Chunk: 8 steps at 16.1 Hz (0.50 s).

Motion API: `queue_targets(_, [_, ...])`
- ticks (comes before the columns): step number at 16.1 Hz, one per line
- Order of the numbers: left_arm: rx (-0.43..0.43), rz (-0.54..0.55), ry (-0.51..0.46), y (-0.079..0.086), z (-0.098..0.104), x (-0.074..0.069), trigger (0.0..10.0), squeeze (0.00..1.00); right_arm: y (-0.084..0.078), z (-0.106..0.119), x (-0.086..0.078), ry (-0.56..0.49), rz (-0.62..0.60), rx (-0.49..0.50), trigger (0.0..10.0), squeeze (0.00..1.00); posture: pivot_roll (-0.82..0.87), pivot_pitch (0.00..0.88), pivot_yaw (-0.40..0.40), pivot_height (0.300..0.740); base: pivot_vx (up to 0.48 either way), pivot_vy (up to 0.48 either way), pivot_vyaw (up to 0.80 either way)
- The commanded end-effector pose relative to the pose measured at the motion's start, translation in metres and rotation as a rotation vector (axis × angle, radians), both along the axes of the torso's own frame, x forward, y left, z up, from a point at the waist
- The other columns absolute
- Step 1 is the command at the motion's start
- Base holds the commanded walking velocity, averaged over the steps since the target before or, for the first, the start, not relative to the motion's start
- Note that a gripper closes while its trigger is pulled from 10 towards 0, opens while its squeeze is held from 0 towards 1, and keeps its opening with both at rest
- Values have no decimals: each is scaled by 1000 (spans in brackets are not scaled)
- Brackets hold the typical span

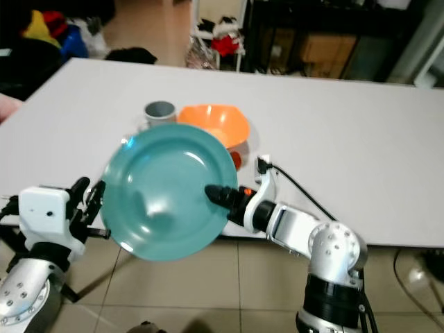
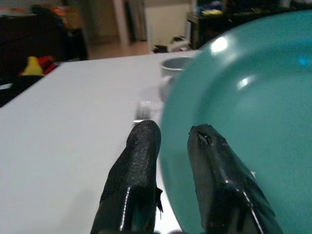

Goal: Setting the table

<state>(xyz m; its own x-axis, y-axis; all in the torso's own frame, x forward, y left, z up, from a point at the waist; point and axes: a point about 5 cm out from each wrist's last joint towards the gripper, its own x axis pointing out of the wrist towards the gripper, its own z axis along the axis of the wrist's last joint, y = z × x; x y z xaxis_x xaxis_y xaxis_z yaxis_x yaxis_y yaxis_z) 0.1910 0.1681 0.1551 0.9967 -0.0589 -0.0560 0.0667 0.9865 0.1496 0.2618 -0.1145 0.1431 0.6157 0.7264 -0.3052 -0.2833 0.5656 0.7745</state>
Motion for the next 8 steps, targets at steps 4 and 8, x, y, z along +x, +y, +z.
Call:
queue_targets(4, [9,-46,7,1,3,-1,10000,0,4,-7,7,117,-17,75,10000,0,-20,27,-12,740,0,0,0])
queue_targets(8, [11,-81,14,0,5,-2,10000,0,18,-12,13,220,33,119,10000,0,-16,36,-16,740,0,0,0])
